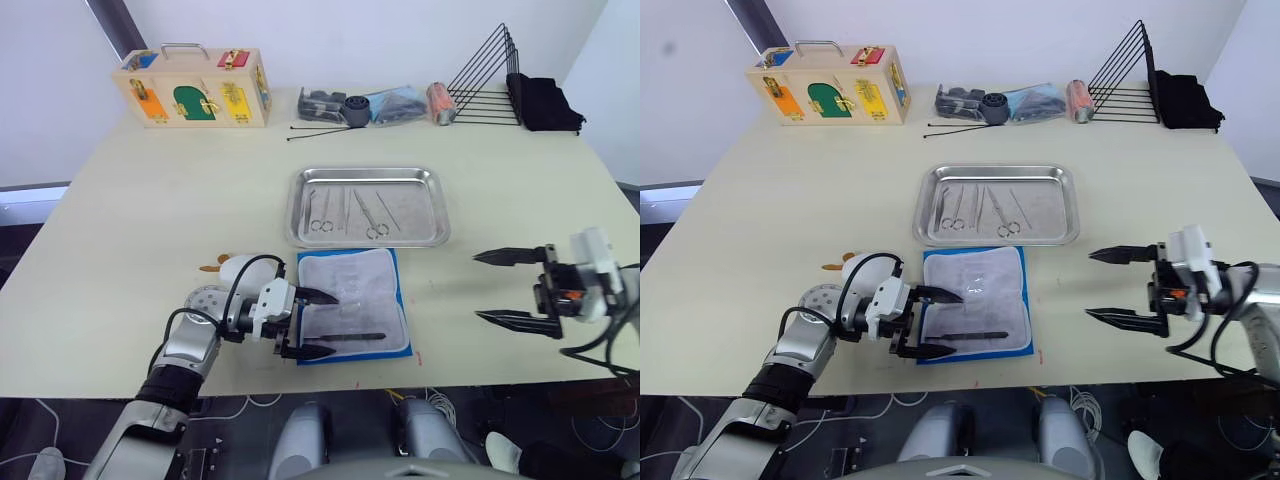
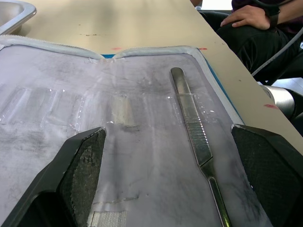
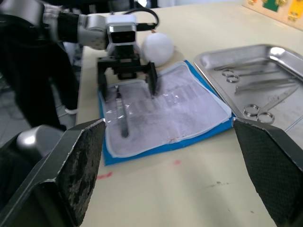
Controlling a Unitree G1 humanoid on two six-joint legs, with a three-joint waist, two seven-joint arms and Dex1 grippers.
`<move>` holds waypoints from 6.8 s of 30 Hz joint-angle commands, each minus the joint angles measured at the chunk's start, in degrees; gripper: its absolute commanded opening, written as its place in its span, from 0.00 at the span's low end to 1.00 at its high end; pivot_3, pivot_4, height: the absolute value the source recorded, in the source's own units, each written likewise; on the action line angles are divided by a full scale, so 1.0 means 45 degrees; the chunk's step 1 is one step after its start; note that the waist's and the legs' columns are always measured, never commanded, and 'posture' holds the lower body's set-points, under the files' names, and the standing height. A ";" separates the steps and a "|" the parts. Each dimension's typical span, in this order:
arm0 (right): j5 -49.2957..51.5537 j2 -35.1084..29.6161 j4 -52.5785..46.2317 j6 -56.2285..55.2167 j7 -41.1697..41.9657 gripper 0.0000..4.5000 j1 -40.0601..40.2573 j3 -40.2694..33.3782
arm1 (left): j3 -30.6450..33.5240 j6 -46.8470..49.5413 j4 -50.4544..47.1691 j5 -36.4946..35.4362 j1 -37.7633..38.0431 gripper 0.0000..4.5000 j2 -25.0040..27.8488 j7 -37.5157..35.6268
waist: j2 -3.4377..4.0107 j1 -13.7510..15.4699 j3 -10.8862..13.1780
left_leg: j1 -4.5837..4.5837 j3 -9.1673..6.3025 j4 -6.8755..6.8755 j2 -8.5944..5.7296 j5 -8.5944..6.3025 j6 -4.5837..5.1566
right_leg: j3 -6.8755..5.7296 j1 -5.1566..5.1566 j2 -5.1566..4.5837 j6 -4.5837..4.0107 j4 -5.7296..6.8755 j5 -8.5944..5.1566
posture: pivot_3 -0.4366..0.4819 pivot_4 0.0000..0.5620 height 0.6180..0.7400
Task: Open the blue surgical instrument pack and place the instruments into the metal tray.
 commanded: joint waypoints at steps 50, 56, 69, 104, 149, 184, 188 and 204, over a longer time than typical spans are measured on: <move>-0.6653 0.4220 0.1112 -0.1920 -0.4301 0.99 -0.2479 0.7936 | -0.0638 0.0747 0.0309 0.0356 0.0353 1.00 0.0622 -0.0811 | -0.0066 -0.0009 0.0041 | 0.0002 0.0001 0.0011 0.0004 0.0001 -0.0001 | -0.0006 -0.0010 0.0006 -0.0004 0.0034 0.0000 | 0.48 0.27 1.00; -0.7345 0.4416 0.2089 -0.2570 -0.4486 0.99 -0.2623 0.8397 | -0.0665 0.0717 0.0320 0.0368 0.0377 1.00 0.0578 -0.0797 | -0.0067 -0.0022 0.0040 | 0.0009 0.0001 0.0011 0.0005 0.0001 -0.0001 | 0.0002 -0.0009 0.0006 -0.0004 0.0038 0.0001 | 0.48 0.27 1.00; -0.7795 0.4017 0.3053 -0.2528 -0.3714 0.52 -0.2649 0.9204 | -0.0656 0.0549 0.0506 0.0353 0.0385 1.00 0.0592 -0.0857 | -0.0077 -0.0026 -0.0001 | 0.0025 -0.0001 0.0011 0.0006 0.0001 -0.0001 | 0.0004 0.0001 0.0007 -0.0004 0.0041 0.0001 | 0.48 0.27 1.00; -0.7093 0.2468 -0.2349 0.2134 -0.3783 0.00 -0.3698 0.8697 | -0.0690 0.0302 0.0863 0.0443 0.0256 1.00 0.0383 -0.0729 | -0.0094 0.0021 -0.0025 | 0.0011 -0.0009 0.0013 0.0011 0.0000 -0.0001 | 0.0000 -0.0007 0.0011 -0.0005 0.0037 0.0001 | 0.48 0.27 1.00; -0.4432 -0.2161 -0.2695 0.3821 -0.3877 0.00 -0.3411 0.3254 | -0.0707 -0.0226 0.1586 0.0567 0.0050 1.00 0.0022 -0.0704 | -0.0039 0.0207 -0.0022 | 0.0016 0.0002 0.0016 0.0007 0.0000 -0.0001 | 0.0010 -0.0004 0.0003 -0.0005 0.0032 0.0001 | 0.48 0.27 1.00; -0.4966 0.7583 0.0644 0.9880 -1.5986 0.00 -0.6373 0.2889 | -0.0656 0.0727 0.0353 0.0447 0.0230 1.00 0.0072 -0.0282 | 0.0000 0.0249 -0.0014 | -0.0023 0.0003 0.0012 0.0002 0.0000 0.0000 | -0.0002 -0.0024 0.0002 -0.0005 0.0030 0.0002 | 0.48 0.27 1.00; -0.5223 0.8190 0.0946 0.9913 -1.6685 0.00 -0.6496 0.2847 | -0.0636 0.0672 0.0423 0.0449 0.0246 1.00 0.0042 -0.0252 | 0.0001 0.0242 -0.0013 | -0.0021 0.0000 0.0012 0.0003 0.0001 0.0000 | -0.0003 -0.0026 0.0003 -0.0005 0.0036 0.0002 | 0.48 0.27 1.00; -0.5627 0.9325 0.2238 1.0043 -1.7917 0.00 -0.6849 0.2564 | -0.0586 0.0251 0.0932 0.0577 0.0293 1.00 -0.0090 -0.0121 | 0.0006 0.0205 -0.0013 | -0.0019 -0.0004 0.0007 0.0003 0.0001 0.0000 | 0.0000 -0.0028 0.0001 -0.0005 0.0037 0.0002 | 0.48 0.27 1.00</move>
